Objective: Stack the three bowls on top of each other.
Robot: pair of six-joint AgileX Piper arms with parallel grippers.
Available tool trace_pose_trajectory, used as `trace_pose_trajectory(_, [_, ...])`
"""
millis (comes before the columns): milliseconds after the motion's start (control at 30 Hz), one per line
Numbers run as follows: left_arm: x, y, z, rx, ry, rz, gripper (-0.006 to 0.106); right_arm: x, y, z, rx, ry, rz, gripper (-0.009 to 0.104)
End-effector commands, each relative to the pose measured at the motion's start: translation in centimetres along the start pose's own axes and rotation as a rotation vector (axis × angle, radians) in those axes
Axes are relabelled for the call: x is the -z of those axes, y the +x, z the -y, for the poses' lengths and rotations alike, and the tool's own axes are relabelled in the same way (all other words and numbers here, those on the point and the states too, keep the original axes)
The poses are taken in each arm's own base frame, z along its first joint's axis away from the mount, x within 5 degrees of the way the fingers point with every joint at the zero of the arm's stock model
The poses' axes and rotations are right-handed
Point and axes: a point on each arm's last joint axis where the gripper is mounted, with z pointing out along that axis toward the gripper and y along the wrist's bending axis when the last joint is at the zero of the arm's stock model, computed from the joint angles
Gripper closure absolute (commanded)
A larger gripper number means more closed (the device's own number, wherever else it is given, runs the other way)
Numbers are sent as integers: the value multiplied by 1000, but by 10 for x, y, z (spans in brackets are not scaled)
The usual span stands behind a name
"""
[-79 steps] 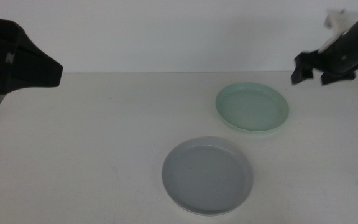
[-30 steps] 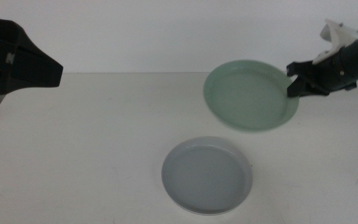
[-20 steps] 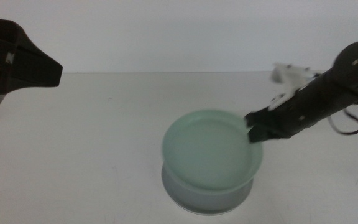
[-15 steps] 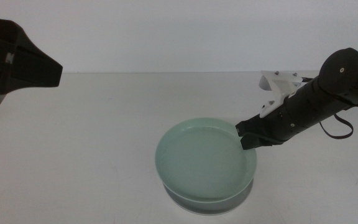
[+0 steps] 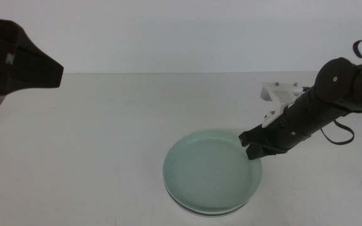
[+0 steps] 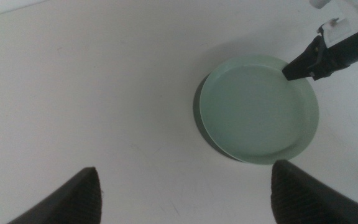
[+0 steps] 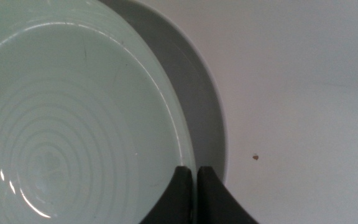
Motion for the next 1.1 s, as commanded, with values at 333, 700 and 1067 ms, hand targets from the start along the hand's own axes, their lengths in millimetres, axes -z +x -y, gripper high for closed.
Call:
trace_pose_trajectory(333, [9,-7,2,11,8,80,-4,10,-10,-4,-33,-7,68,69])
trace_pose_trajectory(700, [8,-25,-2,13,-32,254,-4,84,-39,-26,2,-59,230,35])
trace_pose_trajectory(1067, [-40,-63,-41,105,-309,310,-4,197,-79,10,7,20,513,37])
